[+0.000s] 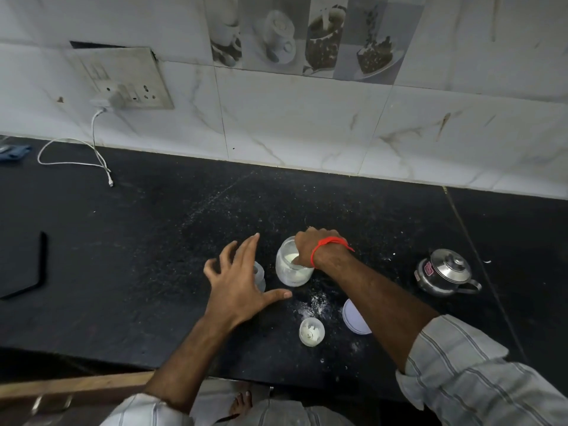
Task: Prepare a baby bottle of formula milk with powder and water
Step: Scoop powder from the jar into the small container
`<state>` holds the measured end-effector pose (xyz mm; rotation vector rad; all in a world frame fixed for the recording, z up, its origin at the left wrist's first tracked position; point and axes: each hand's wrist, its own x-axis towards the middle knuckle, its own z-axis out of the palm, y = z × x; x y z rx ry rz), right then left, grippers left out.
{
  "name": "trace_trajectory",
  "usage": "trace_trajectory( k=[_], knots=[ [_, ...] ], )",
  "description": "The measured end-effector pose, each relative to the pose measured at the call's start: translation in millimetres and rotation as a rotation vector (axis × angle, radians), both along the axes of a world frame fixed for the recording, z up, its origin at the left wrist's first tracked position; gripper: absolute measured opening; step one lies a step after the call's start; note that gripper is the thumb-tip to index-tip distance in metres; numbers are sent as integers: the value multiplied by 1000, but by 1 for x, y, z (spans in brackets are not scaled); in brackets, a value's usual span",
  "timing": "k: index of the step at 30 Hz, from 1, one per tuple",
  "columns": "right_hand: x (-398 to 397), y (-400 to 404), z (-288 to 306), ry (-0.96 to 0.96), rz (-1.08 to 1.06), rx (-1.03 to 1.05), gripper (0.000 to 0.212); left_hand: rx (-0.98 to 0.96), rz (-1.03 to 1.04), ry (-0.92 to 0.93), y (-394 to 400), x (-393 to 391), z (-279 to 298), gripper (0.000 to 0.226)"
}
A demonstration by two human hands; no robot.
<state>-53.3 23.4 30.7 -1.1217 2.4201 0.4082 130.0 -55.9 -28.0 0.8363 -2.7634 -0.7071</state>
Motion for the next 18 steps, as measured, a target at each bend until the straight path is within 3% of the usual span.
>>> trace_trajectory(
  k=[8, 13, 18],
  knots=[
    [-5, 34, -11, -100, -41, -171, 46, -138, -300, -396, 6, -62, 27, 134],
    [-11, 47, -20, -110, -87, -119, 58, -76, -348, -333, 19, -83, 21, 116],
    [-16, 46, -21, -128, -121, -129, 49, -66, -353, -247, 22, -92, 13, 103]
  ],
)
